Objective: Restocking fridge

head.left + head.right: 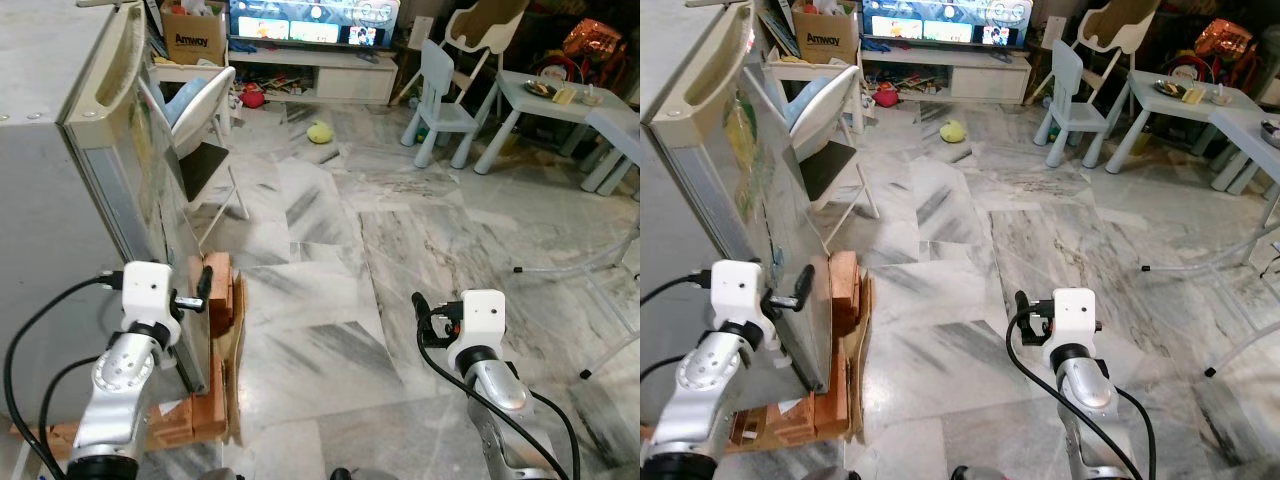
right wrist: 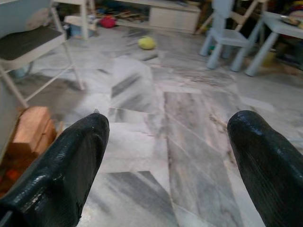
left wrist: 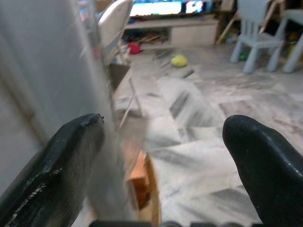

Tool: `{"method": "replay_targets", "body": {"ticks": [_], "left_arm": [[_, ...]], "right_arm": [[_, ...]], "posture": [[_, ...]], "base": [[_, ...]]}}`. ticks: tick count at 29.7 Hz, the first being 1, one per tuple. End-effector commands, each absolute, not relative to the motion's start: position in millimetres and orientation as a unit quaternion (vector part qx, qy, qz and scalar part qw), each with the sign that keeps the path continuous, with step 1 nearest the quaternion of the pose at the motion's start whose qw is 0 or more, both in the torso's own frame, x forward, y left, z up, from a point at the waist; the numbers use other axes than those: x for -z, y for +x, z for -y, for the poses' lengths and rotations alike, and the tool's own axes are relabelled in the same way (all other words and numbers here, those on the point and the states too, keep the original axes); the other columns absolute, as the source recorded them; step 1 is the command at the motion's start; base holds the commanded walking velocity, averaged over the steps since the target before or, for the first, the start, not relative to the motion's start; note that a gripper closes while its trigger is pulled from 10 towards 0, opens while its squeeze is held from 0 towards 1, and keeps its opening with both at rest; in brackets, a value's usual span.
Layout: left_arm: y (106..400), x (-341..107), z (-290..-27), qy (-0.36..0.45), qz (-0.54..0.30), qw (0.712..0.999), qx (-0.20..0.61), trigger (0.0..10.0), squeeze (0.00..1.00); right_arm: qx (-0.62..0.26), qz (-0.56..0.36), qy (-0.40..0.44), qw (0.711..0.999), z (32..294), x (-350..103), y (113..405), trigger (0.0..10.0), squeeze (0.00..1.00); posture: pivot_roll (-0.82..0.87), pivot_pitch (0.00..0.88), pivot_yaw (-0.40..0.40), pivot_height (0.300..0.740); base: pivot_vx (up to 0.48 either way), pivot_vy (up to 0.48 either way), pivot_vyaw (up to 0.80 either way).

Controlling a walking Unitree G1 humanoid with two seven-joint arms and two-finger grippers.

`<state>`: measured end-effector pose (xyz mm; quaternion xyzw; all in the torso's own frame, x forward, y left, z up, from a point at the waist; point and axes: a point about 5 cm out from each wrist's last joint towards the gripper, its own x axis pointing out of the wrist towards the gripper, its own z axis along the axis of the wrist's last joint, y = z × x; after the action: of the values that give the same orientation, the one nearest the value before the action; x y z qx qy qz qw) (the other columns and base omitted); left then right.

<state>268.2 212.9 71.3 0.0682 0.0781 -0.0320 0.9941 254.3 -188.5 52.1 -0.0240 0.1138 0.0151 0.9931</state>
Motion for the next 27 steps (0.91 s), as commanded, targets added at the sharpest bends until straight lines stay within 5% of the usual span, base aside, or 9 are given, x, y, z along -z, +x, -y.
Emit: {"method": "replay_targets", "body": {"ticks": [1,27], "left_arm": [[262.6,-54.2,-217.4,0.087,-0.129,0.987,0.028,10.0,0.00],[307.5,-79.7,-207.1,0.068,-0.058,0.995,0.046,10.0,0.00]], "right_arm": [[-0.016,-0.118,-0.021,0.993,188.8,-52.7,256.5,10.0,0.00],[-0.025,-0.122,-0.001,0.992,183.7,-50.5,252.5,10.0,0.00]], "posture": [[0.04,0.021,-0.086,0.740],[0.03,0.022,-0.080,0.740]], "base": [[0.000,0.000,0.00],[0.000,0.000,0.00]]}}
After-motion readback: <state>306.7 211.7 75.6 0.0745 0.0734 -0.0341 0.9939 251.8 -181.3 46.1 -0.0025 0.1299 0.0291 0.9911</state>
